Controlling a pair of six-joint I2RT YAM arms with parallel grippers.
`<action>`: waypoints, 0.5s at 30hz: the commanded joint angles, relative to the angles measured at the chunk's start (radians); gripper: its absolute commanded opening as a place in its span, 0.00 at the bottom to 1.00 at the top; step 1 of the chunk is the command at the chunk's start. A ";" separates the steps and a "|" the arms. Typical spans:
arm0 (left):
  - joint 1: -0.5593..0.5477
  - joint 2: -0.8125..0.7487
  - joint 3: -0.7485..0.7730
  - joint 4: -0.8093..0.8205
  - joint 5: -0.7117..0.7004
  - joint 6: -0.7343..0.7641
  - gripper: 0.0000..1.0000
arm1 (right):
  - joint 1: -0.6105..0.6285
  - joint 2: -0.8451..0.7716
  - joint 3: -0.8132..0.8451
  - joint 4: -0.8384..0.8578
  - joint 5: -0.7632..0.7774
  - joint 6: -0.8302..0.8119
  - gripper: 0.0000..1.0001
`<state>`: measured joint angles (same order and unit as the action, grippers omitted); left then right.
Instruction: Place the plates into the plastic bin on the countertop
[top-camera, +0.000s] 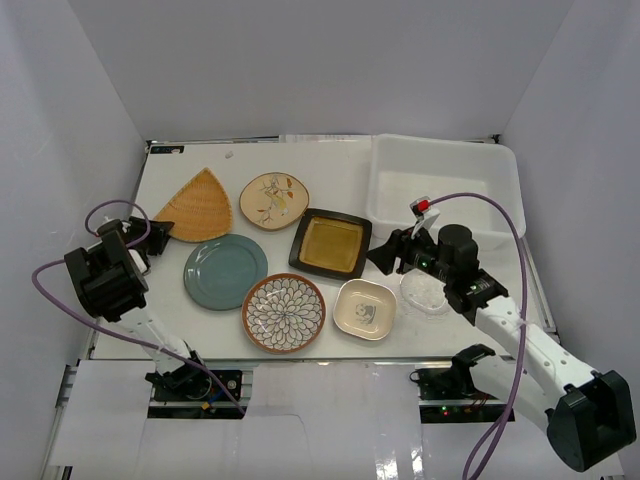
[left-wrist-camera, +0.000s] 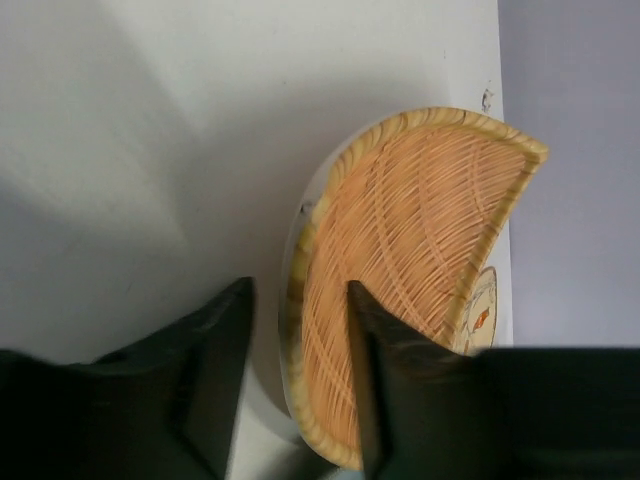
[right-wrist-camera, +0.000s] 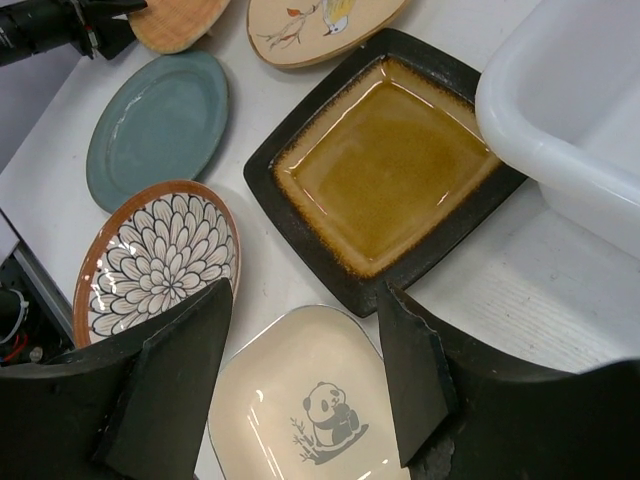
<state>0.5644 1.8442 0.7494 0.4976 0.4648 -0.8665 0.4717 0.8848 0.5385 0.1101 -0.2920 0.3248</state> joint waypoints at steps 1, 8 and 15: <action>-0.003 0.061 0.048 0.053 0.084 0.041 0.47 | 0.001 0.025 0.009 0.033 -0.019 -0.013 0.66; -0.003 0.086 0.053 0.134 0.101 -0.015 0.13 | 0.007 0.066 0.038 0.057 -0.015 0.005 0.66; -0.008 -0.034 0.002 0.327 0.152 -0.232 0.00 | 0.088 0.236 0.153 0.119 -0.062 0.039 0.75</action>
<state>0.5606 1.9247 0.7719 0.6735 0.5694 -0.9695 0.5190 1.0603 0.5945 0.1532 -0.3115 0.3561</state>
